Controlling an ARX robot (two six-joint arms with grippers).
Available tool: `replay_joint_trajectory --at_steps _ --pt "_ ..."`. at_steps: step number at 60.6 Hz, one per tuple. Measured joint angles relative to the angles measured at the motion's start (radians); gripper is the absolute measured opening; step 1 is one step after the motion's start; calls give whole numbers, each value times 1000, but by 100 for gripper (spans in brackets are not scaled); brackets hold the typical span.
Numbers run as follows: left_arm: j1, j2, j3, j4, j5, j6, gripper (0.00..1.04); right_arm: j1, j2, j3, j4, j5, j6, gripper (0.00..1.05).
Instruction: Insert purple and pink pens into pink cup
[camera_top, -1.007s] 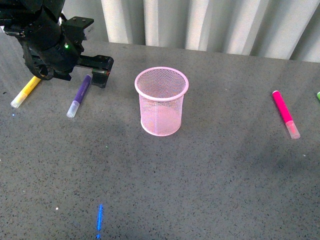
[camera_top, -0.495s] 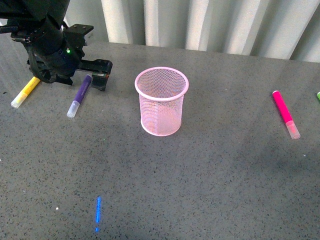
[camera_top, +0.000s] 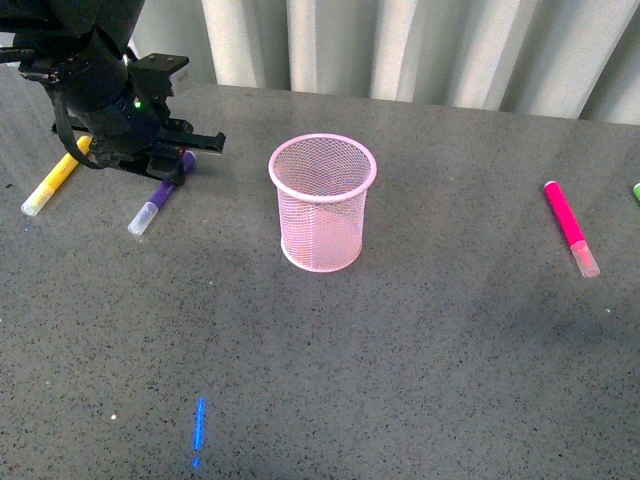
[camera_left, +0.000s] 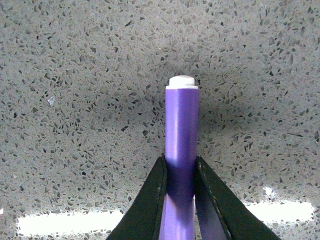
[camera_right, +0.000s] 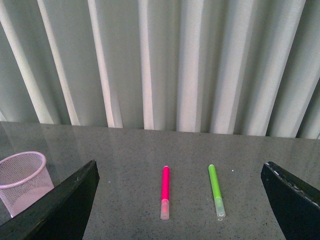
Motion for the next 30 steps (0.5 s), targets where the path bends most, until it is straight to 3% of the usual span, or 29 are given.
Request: replay_joint_trajectory --at_steps 20,30 --pt "7 -71 -132 158 39 -87 13 0 0 0 0 0 0 98" --pt "-1 -191 -254 349 25 -109 13 0 0 0 0 0 0 98"
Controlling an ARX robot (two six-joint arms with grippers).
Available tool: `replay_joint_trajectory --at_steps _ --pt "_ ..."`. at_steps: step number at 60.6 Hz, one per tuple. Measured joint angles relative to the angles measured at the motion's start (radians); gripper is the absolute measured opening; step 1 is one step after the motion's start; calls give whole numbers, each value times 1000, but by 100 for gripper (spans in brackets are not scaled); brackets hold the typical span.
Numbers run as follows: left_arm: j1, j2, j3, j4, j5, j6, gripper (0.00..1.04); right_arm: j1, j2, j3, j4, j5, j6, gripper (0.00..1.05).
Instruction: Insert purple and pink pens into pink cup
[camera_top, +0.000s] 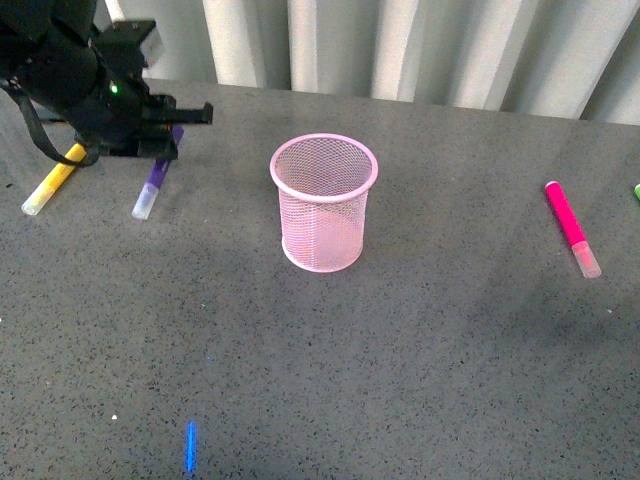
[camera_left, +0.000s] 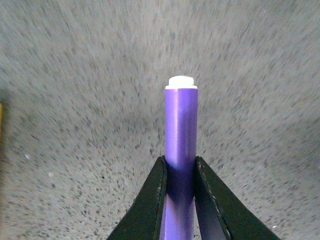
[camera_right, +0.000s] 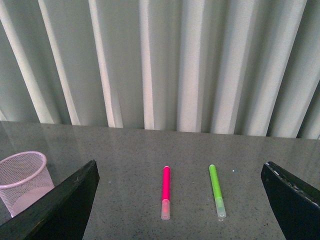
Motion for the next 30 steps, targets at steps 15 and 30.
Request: replay_joint_trajectory --at_steps 15,30 --pt "-18 -259 -222 426 -51 -67 13 0 0 0 0 0 0 98" --pt "-219 -373 -562 1009 -211 -249 13 0 0 0 0 0 0 98"
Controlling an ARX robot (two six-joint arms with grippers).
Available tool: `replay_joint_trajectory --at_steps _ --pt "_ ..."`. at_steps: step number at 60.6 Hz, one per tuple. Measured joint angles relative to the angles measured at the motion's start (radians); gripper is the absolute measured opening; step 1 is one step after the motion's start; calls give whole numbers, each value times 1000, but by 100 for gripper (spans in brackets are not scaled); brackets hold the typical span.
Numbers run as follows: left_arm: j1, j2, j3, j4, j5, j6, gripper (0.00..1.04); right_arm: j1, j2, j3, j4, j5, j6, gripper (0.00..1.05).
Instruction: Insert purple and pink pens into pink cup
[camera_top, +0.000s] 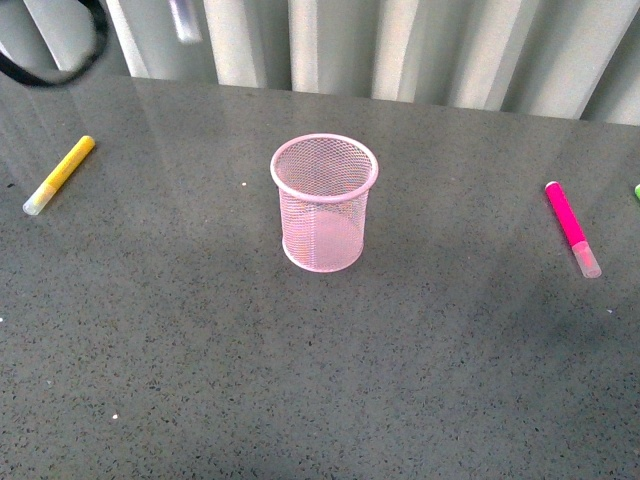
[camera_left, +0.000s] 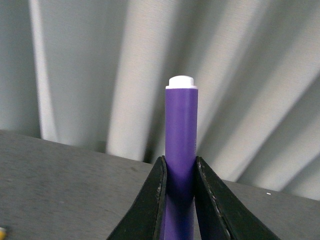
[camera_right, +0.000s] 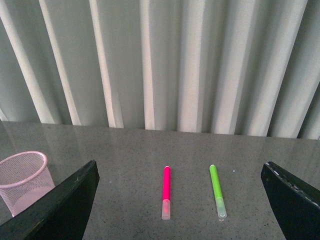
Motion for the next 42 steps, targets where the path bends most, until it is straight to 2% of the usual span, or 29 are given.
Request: replay_joint_trajectory --at_steps 8,14,27,42 --pt "-129 93 -60 185 -95 10 13 0 0 0 0 0 0 98" --pt "-177 140 -64 246 -123 20 13 0 0 0 0 0 0 98" --pt "-201 185 -62 262 -179 18 13 0 0 0 0 0 0 98" --pt "-209 253 -26 213 -196 -39 13 0 0 0 0 0 0 98"
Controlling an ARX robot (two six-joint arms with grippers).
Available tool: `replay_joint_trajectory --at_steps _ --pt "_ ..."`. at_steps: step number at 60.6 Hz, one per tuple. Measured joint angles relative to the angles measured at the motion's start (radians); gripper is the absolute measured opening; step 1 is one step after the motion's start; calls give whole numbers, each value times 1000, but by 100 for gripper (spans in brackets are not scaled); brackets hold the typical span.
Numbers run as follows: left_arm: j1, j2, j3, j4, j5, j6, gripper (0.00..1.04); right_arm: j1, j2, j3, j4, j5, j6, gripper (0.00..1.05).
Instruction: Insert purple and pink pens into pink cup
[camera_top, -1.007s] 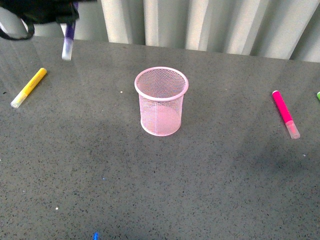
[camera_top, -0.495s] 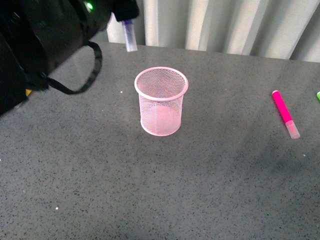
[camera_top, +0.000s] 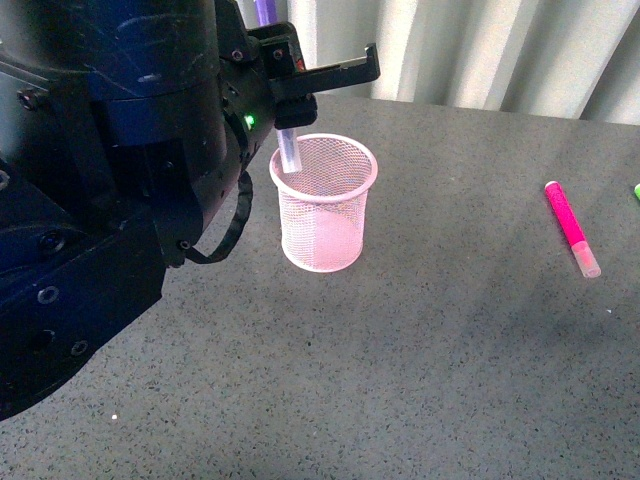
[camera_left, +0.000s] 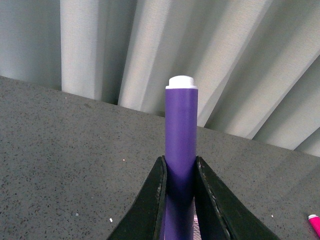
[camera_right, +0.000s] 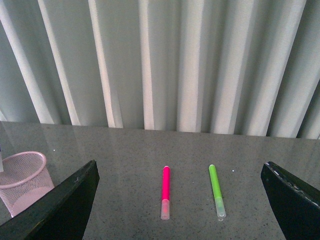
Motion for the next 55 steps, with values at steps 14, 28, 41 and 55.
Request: replay_joint_trajectory --at_steps 14,28,41,55 --pt "-11 11 16 -14 -1 -27 13 0 0 0 0 0 0 98" --pt "-17 35 44 -60 -15 -55 13 0 0 0 0 0 0 98" --pt "-33 52 61 -84 -34 -76 13 0 0 0 0 0 0 98" --pt "-26 33 46 -204 7 -182 45 0 0 0 0 0 0 98"
